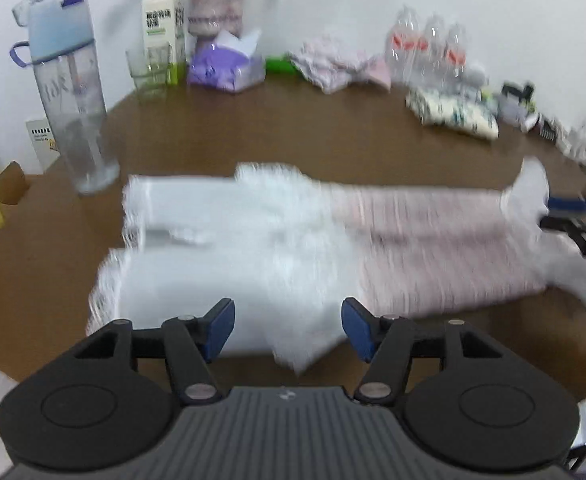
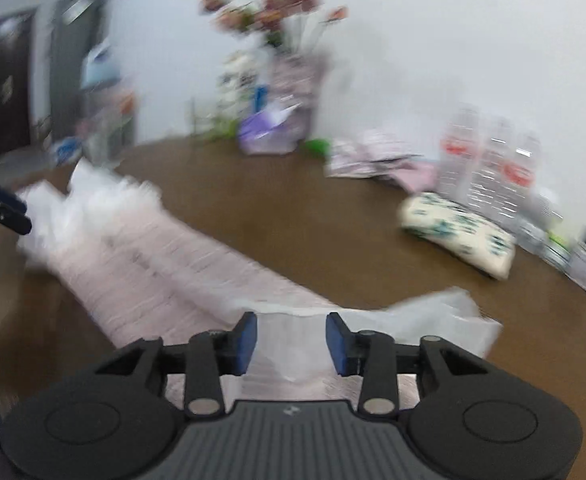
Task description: Fold clothes
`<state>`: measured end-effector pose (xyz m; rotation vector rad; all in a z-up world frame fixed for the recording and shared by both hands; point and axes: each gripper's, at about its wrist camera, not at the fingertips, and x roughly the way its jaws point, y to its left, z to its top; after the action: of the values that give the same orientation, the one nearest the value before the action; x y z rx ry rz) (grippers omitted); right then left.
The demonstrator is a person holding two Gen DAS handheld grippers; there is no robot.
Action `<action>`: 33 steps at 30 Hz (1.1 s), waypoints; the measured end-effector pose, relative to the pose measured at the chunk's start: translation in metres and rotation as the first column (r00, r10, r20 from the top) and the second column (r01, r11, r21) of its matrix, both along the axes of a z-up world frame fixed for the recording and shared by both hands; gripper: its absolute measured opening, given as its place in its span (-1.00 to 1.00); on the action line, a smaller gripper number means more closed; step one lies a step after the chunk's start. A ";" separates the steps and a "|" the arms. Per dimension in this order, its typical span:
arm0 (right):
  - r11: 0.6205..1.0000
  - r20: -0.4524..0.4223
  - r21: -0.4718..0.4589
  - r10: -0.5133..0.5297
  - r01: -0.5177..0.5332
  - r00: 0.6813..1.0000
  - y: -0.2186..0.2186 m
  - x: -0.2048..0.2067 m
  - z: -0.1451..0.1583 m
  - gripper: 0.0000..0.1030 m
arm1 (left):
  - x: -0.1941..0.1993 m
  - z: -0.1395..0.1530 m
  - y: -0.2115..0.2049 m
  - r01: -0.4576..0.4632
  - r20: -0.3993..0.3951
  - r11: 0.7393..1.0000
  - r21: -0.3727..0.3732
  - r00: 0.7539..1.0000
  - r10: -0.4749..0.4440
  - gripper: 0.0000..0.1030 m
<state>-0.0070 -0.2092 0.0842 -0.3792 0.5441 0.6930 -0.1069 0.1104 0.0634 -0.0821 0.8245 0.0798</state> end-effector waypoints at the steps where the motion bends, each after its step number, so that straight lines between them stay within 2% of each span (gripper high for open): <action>1: 1.000 -0.002 -0.021 0.008 -0.008 1.000 0.009 0.007 -0.005 -0.23 | 0.003 -0.006 -0.004 -0.005 -0.009 1.000 0.008 1.000 0.005 0.20; 2: 1.000 -0.020 -0.025 0.000 0.000 1.000 0.015 0.016 -0.011 -0.28 | 0.005 -0.012 -0.008 -0.011 -0.018 1.000 0.017 1.000 0.011 0.17; 3: 1.000 -0.067 -0.027 -0.010 0.009 0.998 0.018 0.026 -0.017 -0.50 | 0.012 -0.019 -0.010 -0.039 -0.020 0.999 0.024 0.999 0.039 0.11; 4: 1.000 -0.112 -0.026 -0.015 0.012 0.994 0.018 0.032 -0.023 -0.75 | 0.020 -0.026 -0.008 -0.064 -0.016 0.998 0.029 0.998 0.064 -0.07; 5: 1.000 -0.150 -0.026 -0.020 0.016 0.988 0.018 0.036 -0.029 -0.86 | 0.028 -0.032 -0.005 -0.095 -0.021 0.995 0.039 0.995 0.096 -0.20; 8: 0.999 -0.135 -0.015 -0.038 0.037 0.990 0.011 0.021 -0.033 -0.87 | 0.038 -0.039 0.009 -0.131 0.035 0.991 0.032 0.991 0.130 -0.28; 12: 0.986 -0.107 -0.070 -0.155 0.148 0.982 0.021 -0.016 -0.031 -0.88 | 0.085 -0.041 0.018 -0.089 0.069 0.994 0.068 0.994 0.084 -0.28; 15: 0.973 -0.138 -0.116 -0.216 0.200 0.967 0.040 -0.040 -0.025 -0.86 | 0.143 -0.041 0.014 -0.020 0.089 0.992 0.121 0.996 0.009 -0.29; 17: 0.987 -0.194 -0.127 -0.126 0.102 0.973 0.051 -0.049 -0.016 -0.77 | 0.185 -0.049 0.001 0.016 0.140 0.982 0.190 0.989 -0.043 -0.28; 18: 0.993 -0.232 -0.111 -0.069 0.044 0.970 0.053 -0.051 -0.008 -0.59 | 0.202 -0.053 -0.003 0.043 0.158 0.976 0.212 0.984 -0.078 -0.28; 20: 1.000 -0.265 0.001 0.025 -0.026 0.964 0.039 -0.053 0.021 -0.41 | 0.222 -0.045 0.002 0.073 0.110 0.985 0.156 0.990 -0.090 -0.30; 21: 0.999 -0.250 0.040 0.031 -0.021 0.968 0.028 -0.051 0.036 -0.31 | 0.213 -0.035 0.010 0.036 0.134 0.995 0.092 0.990 -0.048 -0.30; 22: 0.997 -0.231 0.072 0.024 -0.008 0.973 0.016 -0.048 0.050 -0.25 | 0.204 -0.025 0.018 -0.001 0.157 1.000 0.026 0.988 -0.003 -0.12; 23: 0.996 -0.205 0.093 0.012 0.007 0.979 0.005 -0.039 0.062 -0.11 | 0.186 -0.016 0.026 -0.033 0.221 0.999 -0.036 0.974 0.041 0.06; 24: 0.994 -0.180 0.110 0.000 0.021 0.984 -0.005 -0.028 0.074 -0.04 | 0.180 -0.015 0.033 -0.066 0.211 0.996 -0.055 0.975 0.076 0.31; 26: 0.996 -0.138 0.075 -0.032 0.043 0.990 -0.003 0.014 0.084 -0.03 | 0.167 -0.013 0.045 -0.131 0.185 0.987 -0.090 0.972 0.146 0.28; 27: 0.996 -0.134 0.065 -0.045 0.054 0.990 0.006 0.039 0.082 -0.02 | 0.173 -0.019 0.048 -0.165 0.122 0.981 -0.098 0.977 0.176 0.16; 28: 0.997 -0.161 0.068 -0.035 0.047 0.986 0.024 0.064 0.074 -0.02 | 0.180 -0.028 0.048 -0.178 0.070 0.979 -0.101 0.980 0.185 -0.11; 30: 0.997 -0.217 0.073 -0.016 0.032 0.976 0.059 0.114 0.058 -0.01 | 0.189 -0.041 0.040 -0.165 0.019 0.979 -0.121 0.986 0.168 -0.27; 32: 0.998 -0.285 0.067 0.007 0.012 0.959 0.100 0.158 0.034 -0.04 | 0.192 -0.044 0.027 -0.124 0.060 0.986 -0.110 0.989 0.132 -0.32; 33: 0.998 -0.319 0.061 0.018 0.002 0.947 0.122 0.177 0.020 -0.05 | 0.198 -0.044 0.021 -0.117 0.075 0.990 -0.084 0.990 0.123 -0.43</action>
<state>0.1697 -0.0876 0.1043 -0.2118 0.8277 0.7828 0.0913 0.1316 0.0192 -0.2092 0.7425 0.1564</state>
